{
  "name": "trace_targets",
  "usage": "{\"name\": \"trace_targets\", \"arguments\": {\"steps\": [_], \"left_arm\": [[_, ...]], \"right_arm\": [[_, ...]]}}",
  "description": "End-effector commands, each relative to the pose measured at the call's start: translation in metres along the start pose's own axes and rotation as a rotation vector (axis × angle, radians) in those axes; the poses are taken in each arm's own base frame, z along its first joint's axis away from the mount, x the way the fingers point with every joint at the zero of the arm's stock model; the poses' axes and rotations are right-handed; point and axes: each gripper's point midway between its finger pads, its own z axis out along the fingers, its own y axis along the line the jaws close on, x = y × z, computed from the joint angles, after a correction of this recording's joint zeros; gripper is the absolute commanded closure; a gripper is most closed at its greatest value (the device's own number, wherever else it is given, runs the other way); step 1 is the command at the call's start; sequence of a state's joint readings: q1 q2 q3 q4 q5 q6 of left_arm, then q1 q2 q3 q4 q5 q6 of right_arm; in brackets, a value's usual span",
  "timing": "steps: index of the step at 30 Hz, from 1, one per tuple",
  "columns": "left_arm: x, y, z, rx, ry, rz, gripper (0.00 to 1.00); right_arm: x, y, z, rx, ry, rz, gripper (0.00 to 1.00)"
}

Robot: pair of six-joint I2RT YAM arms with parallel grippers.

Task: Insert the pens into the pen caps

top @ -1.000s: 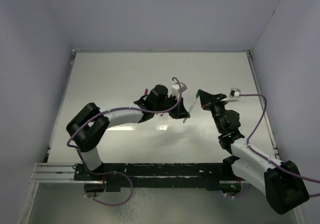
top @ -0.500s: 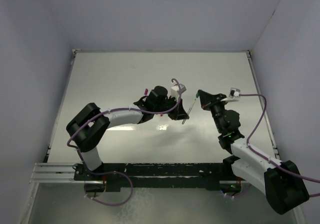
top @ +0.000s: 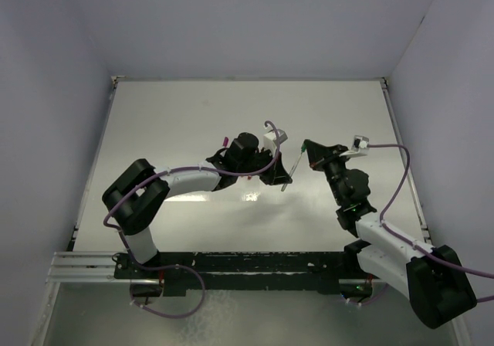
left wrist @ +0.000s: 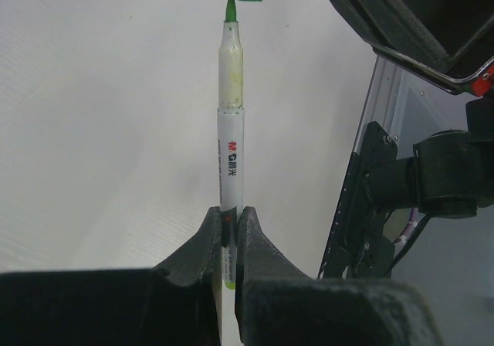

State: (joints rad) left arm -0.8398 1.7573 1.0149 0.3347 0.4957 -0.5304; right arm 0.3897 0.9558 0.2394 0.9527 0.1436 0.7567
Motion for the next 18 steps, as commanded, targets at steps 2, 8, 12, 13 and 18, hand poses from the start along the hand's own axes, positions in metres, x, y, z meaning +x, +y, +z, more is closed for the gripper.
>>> {"name": "trace_targets", "arguments": {"steps": [2, 8, 12, 13, 18], "left_arm": [[-0.0277, -0.0198, -0.0097, 0.046, -0.084, 0.068, 1.0], [-0.0305, -0.0217, -0.011, 0.048, -0.093, 0.073, 1.0], [-0.0316, -0.0228, -0.0132, 0.046, -0.099, 0.078, 1.0], [-0.0313, -0.0226, -0.0137, 0.044, -0.099, 0.077, 1.0], [-0.0295, -0.0224, -0.0165, 0.039, -0.097, 0.079, 1.0]], "right_arm": [[-0.0116, 0.0111, 0.0021, -0.045, -0.046, 0.001, 1.0], [-0.0103, 0.0104, 0.0022, -0.045, -0.042, -0.002, 1.0], [-0.0096, 0.0084, 0.0014, -0.04, -0.042, -0.007, 1.0], [-0.0096, 0.0081, 0.0011, -0.038, -0.043, -0.007, 1.0], [-0.0113, 0.0074, 0.0014, -0.034, -0.049, -0.019, 1.0]]}}
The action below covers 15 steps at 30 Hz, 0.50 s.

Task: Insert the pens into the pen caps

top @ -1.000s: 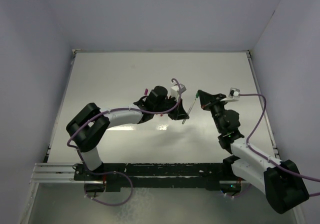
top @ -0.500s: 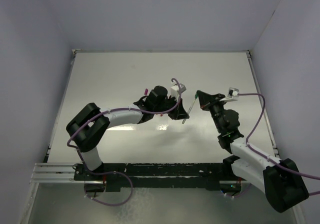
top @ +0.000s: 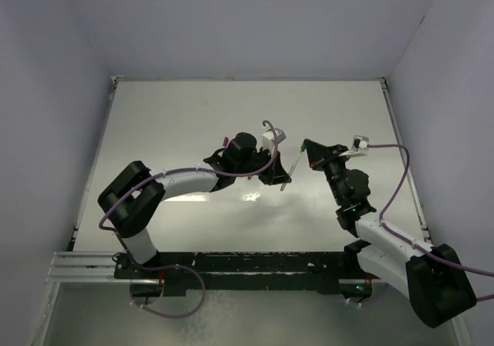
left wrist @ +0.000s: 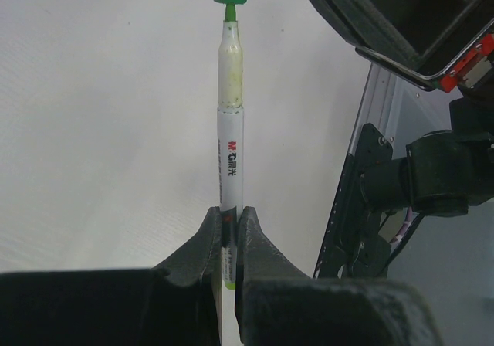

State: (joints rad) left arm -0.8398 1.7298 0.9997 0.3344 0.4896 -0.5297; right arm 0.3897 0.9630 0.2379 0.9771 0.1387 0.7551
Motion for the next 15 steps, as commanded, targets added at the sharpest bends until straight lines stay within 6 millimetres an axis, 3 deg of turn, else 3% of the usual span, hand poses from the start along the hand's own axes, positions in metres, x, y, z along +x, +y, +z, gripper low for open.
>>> {"name": "trace_targets", "arguments": {"steps": [1, 15], "left_arm": [[-0.0263, -0.018, -0.0107, 0.037, -0.084, 0.072, 1.0], [-0.0241, -0.0129, -0.0057, 0.029, -0.076, 0.064, 1.0]], "right_arm": [[-0.0098, 0.0048, 0.0011, -0.019, -0.041, -0.02, 1.0], [-0.0122, 0.0129, 0.002, -0.049, -0.044, 0.01, 1.0]]}}
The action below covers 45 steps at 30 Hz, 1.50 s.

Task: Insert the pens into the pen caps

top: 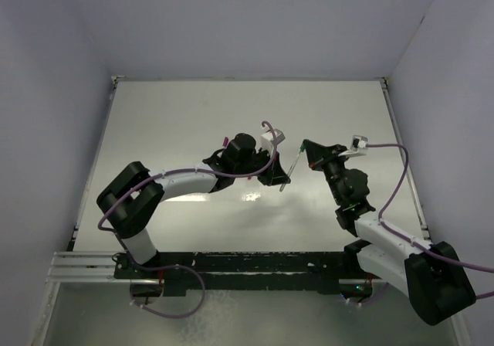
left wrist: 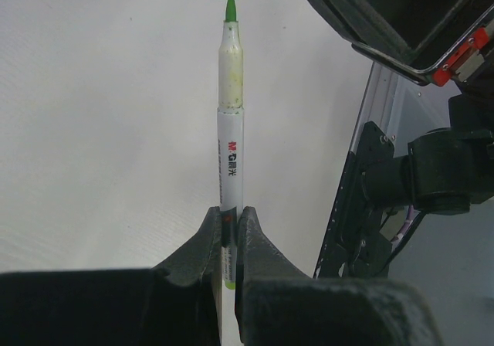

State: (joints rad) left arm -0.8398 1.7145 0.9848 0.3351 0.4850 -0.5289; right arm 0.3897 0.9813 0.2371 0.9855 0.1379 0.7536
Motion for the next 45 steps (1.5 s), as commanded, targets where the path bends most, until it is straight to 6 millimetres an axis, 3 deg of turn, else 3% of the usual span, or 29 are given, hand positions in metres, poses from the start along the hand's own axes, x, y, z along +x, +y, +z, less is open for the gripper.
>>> {"name": "trace_targets", "arguments": {"steps": [1, 28, 45], "left_arm": [[-0.024, -0.012, -0.002, 0.034, -0.071, 0.062, 1.0], [-0.026, -0.008, 0.002, 0.022, -0.072, 0.06, 1.0], [-0.045, -0.013, 0.005, 0.026, -0.112, 0.075, 1.0]], "right_arm": [[-0.016, 0.015, 0.0, -0.054, -0.053, 0.015, 1.0], [-0.007, 0.017, 0.0, -0.076, -0.029, 0.053, 1.0], [0.019, 0.013, -0.007, -0.095, 0.061, 0.054, 1.0]]}}
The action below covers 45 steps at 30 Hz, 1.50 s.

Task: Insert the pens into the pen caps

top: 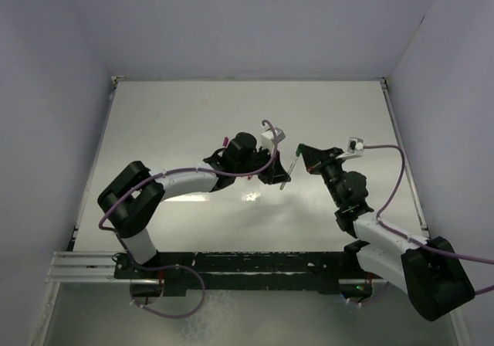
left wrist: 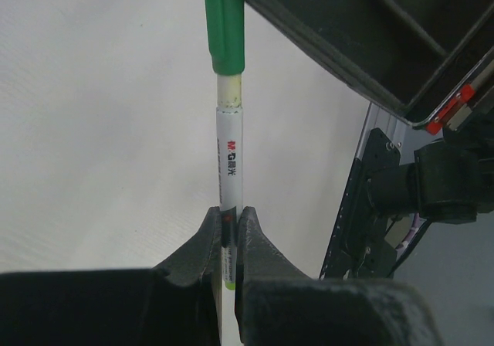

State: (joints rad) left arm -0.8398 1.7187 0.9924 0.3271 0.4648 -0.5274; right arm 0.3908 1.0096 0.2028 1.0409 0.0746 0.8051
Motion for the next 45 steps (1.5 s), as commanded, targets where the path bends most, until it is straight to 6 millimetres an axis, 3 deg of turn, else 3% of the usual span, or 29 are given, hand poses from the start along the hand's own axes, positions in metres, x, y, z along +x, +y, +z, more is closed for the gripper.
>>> {"name": "trace_targets", "arguments": {"steps": [1, 8, 12, 20, 23, 28, 32, 45], "left_arm": [[-0.046, -0.017, 0.004, 0.049, -0.113, 0.076, 1.0], [-0.071, -0.015, 0.0, 0.123, -0.198, 0.019, 1.0], [-0.09, -0.01, -0.014, 0.199, -0.276, -0.028, 1.0], [-0.121, -0.016, -0.03, 0.16, -0.372, 0.058, 1.0], [-0.129, -0.01, -0.03, 0.097, -0.363, 0.083, 1.0], [-0.151, 0.002, -0.041, -0.022, -0.411, 0.141, 1.0], [-0.164, 0.0, -0.048, -0.02, -0.447, 0.158, 1.0], [-0.193, 0.005, -0.071, -0.078, -0.551, 0.191, 1.0]], "right_arm": [[0.007, 0.009, -0.001, -0.055, 0.025, 0.001, 1.0], [0.033, 0.013, -0.005, -0.096, 0.134, -0.016, 1.0], [0.049, 0.016, -0.008, -0.122, 0.214, -0.036, 1.0], [0.07, 0.012, -0.015, -0.119, 0.311, -0.061, 1.0], [0.078, 0.012, -0.015, -0.113, 0.35, -0.072, 1.0], [0.104, 0.014, -0.017, -0.086, 0.43, -0.145, 1.0], [0.123, 0.015, -0.021, -0.073, 0.476, -0.171, 1.0], [0.15, -0.023, -0.039, 0.102, 0.584, -0.181, 1.0]]}}
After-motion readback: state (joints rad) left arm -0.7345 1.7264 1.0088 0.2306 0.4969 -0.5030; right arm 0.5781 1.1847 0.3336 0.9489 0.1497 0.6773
